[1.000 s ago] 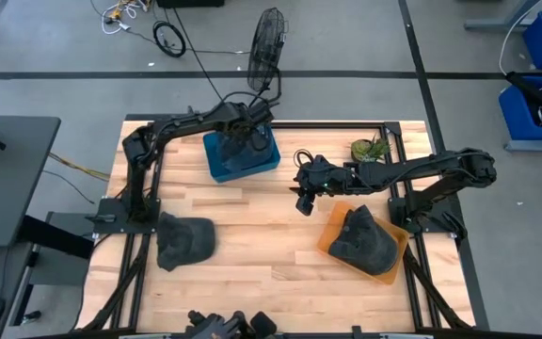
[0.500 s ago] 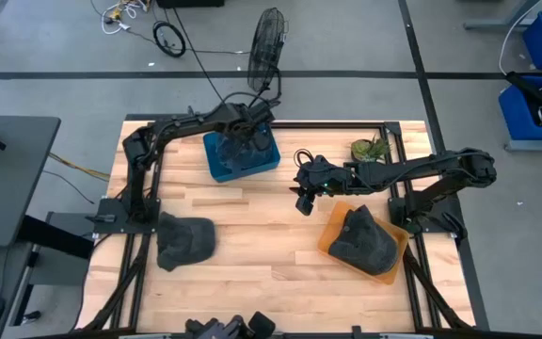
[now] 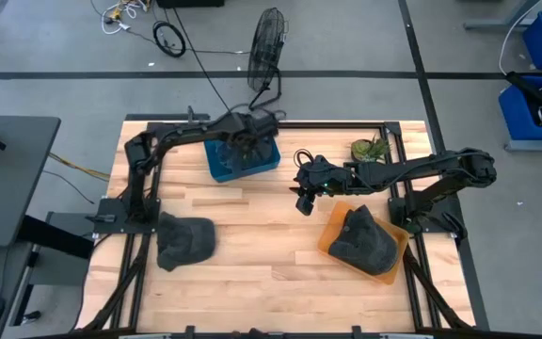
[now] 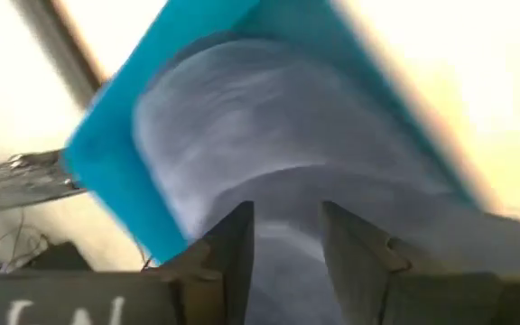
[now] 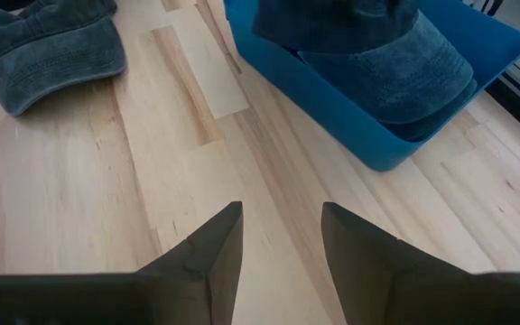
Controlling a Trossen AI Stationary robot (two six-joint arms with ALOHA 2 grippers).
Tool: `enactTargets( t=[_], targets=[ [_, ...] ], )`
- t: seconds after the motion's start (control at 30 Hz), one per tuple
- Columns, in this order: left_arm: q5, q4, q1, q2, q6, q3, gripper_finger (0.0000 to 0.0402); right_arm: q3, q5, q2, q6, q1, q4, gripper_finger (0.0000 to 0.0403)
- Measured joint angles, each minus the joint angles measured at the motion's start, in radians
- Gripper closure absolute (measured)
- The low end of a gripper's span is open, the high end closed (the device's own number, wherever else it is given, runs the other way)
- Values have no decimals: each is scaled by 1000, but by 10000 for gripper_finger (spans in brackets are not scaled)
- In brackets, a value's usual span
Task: Pick & Place hat
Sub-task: Put the black cap into the orange bin
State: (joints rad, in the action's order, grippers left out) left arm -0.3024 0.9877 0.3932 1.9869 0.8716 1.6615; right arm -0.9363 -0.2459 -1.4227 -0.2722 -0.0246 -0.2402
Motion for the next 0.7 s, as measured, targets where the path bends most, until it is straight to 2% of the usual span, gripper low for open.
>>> enactTargets(
  t=[0.17, 0.37, 0.6, 0.7],
  targets=[
    [-1, 130, -81, -57, -67, 0, 268, 0, 0, 0, -1, 0, -12, 247],
    [26, 255, -146, -260, -334, 0, 283, 0, 0, 0, 116, 0, -52, 247],
    [227, 326, -193, -543, -644, 1, 284, 0, 0, 0, 53, 0, -49, 247],
    [255, 400, -234, -616, -746, 1, 284, 0, 0, 0, 37, 3, -64, 247]
  ],
)
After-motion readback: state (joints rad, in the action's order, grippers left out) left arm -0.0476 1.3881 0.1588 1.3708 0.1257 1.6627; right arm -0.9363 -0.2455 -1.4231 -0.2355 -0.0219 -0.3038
